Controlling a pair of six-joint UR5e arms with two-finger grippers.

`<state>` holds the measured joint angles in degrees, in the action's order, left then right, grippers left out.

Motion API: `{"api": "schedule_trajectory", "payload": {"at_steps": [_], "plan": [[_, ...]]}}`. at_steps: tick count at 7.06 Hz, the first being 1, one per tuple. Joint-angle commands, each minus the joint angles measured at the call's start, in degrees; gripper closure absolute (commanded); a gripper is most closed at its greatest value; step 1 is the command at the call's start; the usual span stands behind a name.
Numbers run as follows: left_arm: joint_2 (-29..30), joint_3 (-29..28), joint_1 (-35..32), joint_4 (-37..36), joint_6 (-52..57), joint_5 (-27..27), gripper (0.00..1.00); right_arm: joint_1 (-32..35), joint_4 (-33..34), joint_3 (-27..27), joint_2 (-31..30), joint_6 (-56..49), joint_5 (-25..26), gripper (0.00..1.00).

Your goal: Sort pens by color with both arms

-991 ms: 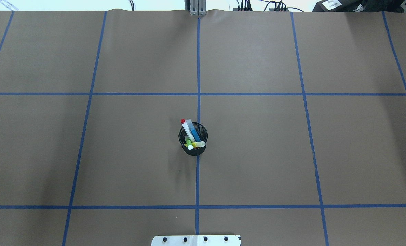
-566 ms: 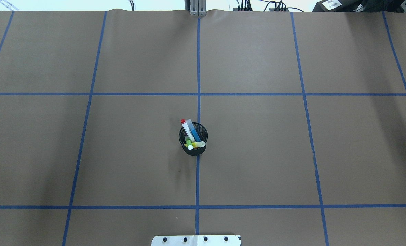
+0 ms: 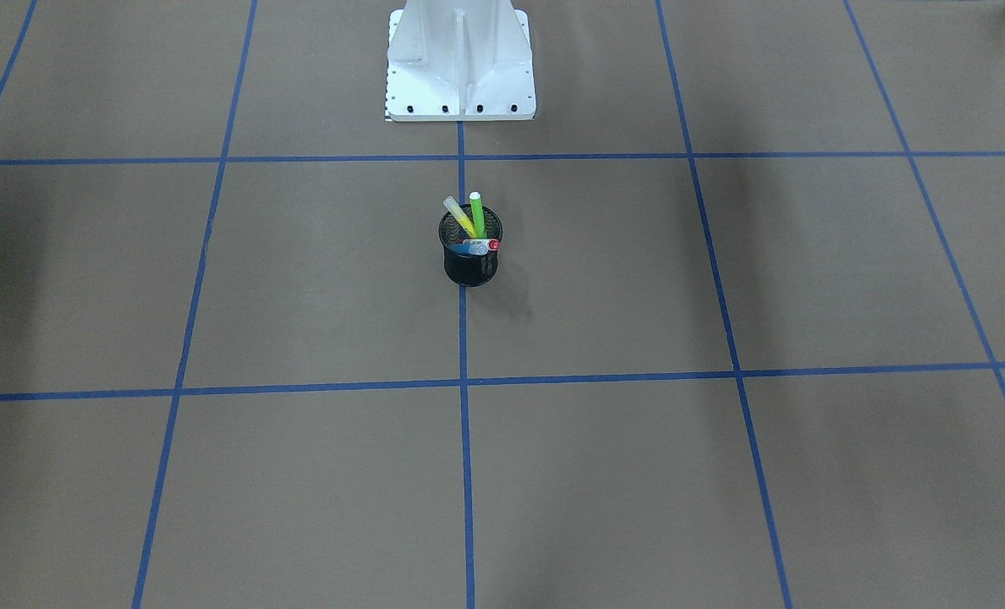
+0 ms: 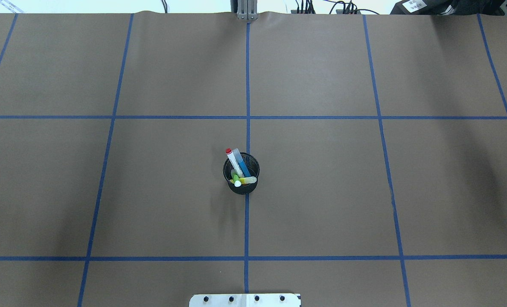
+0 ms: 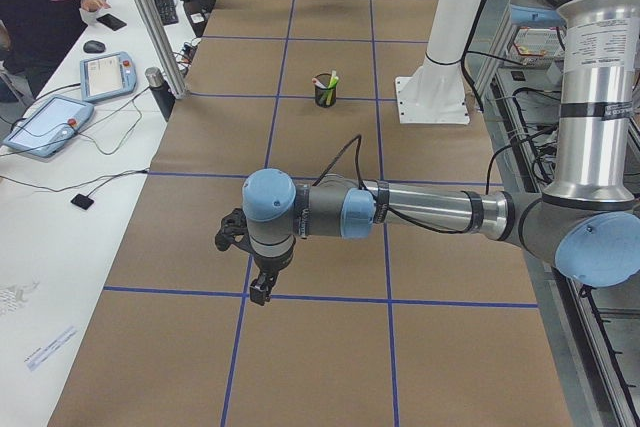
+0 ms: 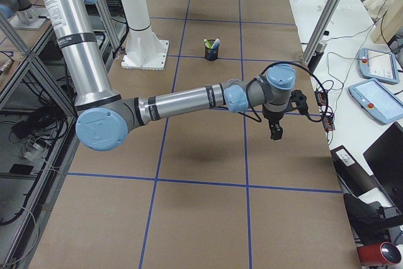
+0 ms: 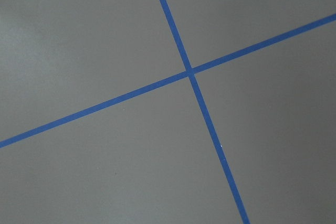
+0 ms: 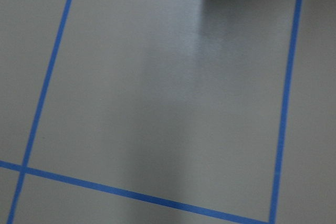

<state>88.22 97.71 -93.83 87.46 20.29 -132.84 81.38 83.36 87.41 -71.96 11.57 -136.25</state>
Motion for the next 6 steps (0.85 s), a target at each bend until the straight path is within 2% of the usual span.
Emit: {"api": "schedule_trajectory", "payload": {"at_steps": [1, 2, 3, 6], "plan": [[2.1, 0.5, 0.2, -0.6, -3.0, -1.0, 0.01, -7.2, -1.8, 4.0, 3.1, 18.1, 1.3, 0.01], [3.5, 0.6, 0.8, -0.5, -6.4, -2.8, 0.01, -10.0, -4.4, 5.9, 3.2, 20.9, 3.3, 0.01], [4.7, 0.7, 3.0, -0.6, -9.5, -4.1, 0.01, -12.5, -3.9, 7.7, 4.1, 20.7, 5.4, 0.01], [6.5, 2.4, 8.7, -0.6, -19.0, -7.2, 0.01, -20.5, -2.1, 8.8, 8.9, 20.9, 5.6, 0.02]]}}
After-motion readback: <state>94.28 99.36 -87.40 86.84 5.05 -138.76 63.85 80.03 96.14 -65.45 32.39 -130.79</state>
